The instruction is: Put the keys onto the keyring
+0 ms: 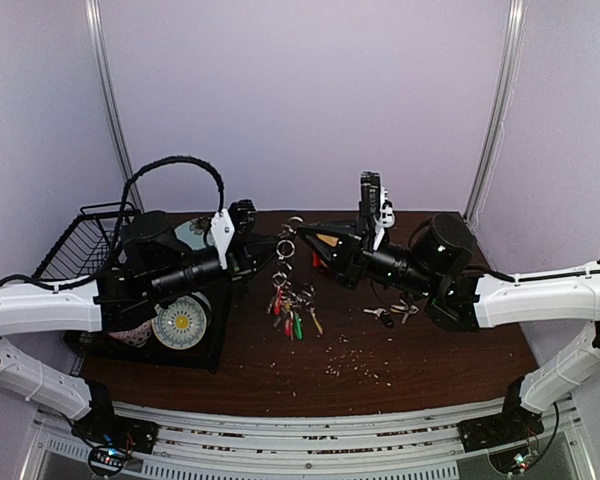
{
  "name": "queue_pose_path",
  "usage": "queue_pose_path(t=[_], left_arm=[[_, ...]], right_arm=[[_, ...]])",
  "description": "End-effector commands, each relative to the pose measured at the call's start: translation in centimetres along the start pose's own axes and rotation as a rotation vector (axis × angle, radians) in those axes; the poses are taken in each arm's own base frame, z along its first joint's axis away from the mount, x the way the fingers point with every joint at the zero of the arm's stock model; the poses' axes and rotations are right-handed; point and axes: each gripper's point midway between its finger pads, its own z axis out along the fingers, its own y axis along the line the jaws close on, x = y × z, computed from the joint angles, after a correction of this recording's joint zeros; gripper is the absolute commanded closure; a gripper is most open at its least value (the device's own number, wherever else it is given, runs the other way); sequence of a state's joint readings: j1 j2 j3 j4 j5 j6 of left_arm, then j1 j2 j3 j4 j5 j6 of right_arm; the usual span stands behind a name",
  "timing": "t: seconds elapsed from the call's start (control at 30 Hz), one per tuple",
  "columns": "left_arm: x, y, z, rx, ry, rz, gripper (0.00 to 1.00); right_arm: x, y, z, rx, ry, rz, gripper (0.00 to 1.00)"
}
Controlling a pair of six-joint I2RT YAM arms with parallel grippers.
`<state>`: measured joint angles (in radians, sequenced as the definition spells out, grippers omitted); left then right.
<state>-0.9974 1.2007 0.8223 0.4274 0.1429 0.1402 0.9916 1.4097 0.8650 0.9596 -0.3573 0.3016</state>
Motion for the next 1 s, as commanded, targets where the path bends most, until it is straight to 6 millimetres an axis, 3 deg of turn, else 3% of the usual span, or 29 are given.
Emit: queue_pose_path(t=[0.0,0.13,0.4,0.43,0.5,0.57,0.77,0.83,0.97], left_arm=[[0.7,0.1,0.1,-0.099,0.019,0.024,1.00],[1.8,-1.8,1.0,-0.082,0.061,0.089,1.00],[2.2,-4.5,1.8,0.012,0.075,0.109,1.00],[2.0,-4.3,1.6,0.002,0.071,0.092,0.93],[1.4,-4.1,0.9,-0.004,0.062,0.082,0.69],[1.1,-3.8,0.0,-0.005,0.068,0.086,0.57],[2.8,-1.5,-4.0,-0.028,0.173,0.041,0.40],[2.5,-0.7,-5.5,-0.008,0.166,0.012,0.35],[-0.8,2.6,-7.6,-0.055,0.080,-0.021,0.32]], right_arm=[[-5.1,-0.3,0.0,0.057,-0.210,0.031,1.00],[-5.3,-1.8,0.1,0.127,-0.253,0.072,1.00],[-4.4,-2.2,-0.2,0.131,-0.253,0.076,1.00],[-4.1,-2.1,-0.2,0.125,-0.240,0.071,1.00],[-3.7,-1.7,-0.3,0.112,-0.209,0.045,1.00],[-3.4,-1.2,-0.6,0.094,-0.183,0.013,1.00],[-3.2,0.4,-1.4,0.025,-0.111,-0.081,1.00],[-3.1,0.8,-1.6,0.007,-0.089,-0.105,1.00],[-3.2,1.7,-2.1,-0.035,-0.073,-0.128,1.00]])
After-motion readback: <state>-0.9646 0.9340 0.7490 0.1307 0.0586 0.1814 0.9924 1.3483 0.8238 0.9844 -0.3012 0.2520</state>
